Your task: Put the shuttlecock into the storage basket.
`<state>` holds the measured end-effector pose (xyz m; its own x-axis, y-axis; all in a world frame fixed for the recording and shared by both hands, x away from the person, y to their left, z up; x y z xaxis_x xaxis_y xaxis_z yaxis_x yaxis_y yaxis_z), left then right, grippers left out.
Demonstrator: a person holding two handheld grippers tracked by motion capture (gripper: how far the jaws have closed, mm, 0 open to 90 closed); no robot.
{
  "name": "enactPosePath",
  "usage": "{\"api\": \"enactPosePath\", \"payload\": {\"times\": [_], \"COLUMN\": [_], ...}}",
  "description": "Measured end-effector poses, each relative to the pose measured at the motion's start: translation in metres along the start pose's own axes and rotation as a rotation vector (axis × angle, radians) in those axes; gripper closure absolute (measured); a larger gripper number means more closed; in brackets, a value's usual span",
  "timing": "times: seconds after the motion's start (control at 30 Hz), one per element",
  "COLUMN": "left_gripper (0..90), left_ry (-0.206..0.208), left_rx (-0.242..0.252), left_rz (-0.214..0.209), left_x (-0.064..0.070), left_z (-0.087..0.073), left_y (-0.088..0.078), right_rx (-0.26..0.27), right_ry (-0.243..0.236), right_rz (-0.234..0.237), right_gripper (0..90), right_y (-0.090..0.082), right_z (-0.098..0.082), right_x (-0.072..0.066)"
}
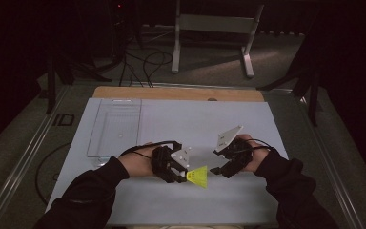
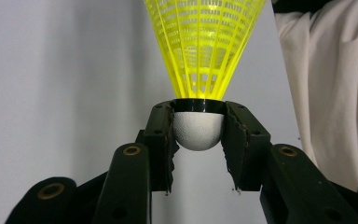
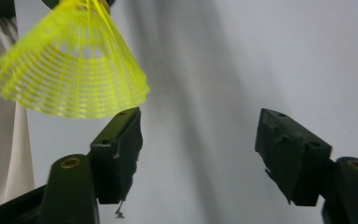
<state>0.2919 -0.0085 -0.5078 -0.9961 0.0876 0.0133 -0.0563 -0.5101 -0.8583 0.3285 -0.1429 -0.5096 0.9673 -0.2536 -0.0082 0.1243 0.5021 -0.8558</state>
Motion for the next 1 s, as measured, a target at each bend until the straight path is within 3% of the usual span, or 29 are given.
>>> {"api": "enactPosePath", "payload": {"times": [0.1,0.13,0.17,0.2,0.33,0.57,0.7,0.73,1.0], "left_gripper": [65.6,65.5,65.5,65.5,65.5,65.5,65.5,65.5,65.5], "left_ry": [-0.01,-0.01,-0.01,-0.02,-0.041,-0.08,-0.11,-0.138,-0.184], "left_rx": [0.001,-0.001,-0.001,0.004,0.009,0.009,0.013,0.019,0.024], "left_rz": [-0.001,0.001,0.001,0.007,0.018,0.029,0.048,0.047,0.077], "left_x": [0.001,0.001,0.001,0.0,-0.002,-0.004,-0.009,-0.01,-0.015], "left_z": [-0.002,-0.005,-0.005,-0.007,-0.011,-0.018,-0.024,-0.026,-0.034], "left_y": [-0.003,-0.005,-0.005,-0.009,-0.016,-0.028,-0.036,-0.04,-0.059], "right_rx": [0.01,0.023,0.023,0.032,0.063,0.078,0.11,0.121,0.175], "right_ry": [0.016,0.031,0.031,0.037,0.062,0.09,0.097,0.099,0.14], "right_rz": [-0.008,-0.027,-0.027,-0.022,-0.023,-0.054,-0.071,-0.069,-0.083], "right_gripper": [27.2,20.5,20.5,14.2,11.2,9.8,10.0,10.0,8.6], "right_y": [-0.001,-0.001,-0.001,-0.003,-0.006,-0.007,-0.01,-0.01,-0.013], "right_z": [-0.001,-0.002,-0.002,-0.003,-0.005,-0.012,-0.016,-0.019,-0.029], "right_x": [0.002,0.004,0.004,0.004,0.007,0.008,0.007,0.004,0.002]}}
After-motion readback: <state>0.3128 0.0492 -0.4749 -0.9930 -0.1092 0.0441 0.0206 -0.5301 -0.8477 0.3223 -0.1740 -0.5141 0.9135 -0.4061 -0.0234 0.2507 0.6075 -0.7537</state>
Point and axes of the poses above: each handheld gripper's, and its own axes: y roughly forward along the jaws, z roughly out of its top, x roughly to its right, the point moved 10 cm from there along y, roughly forward along the jaws
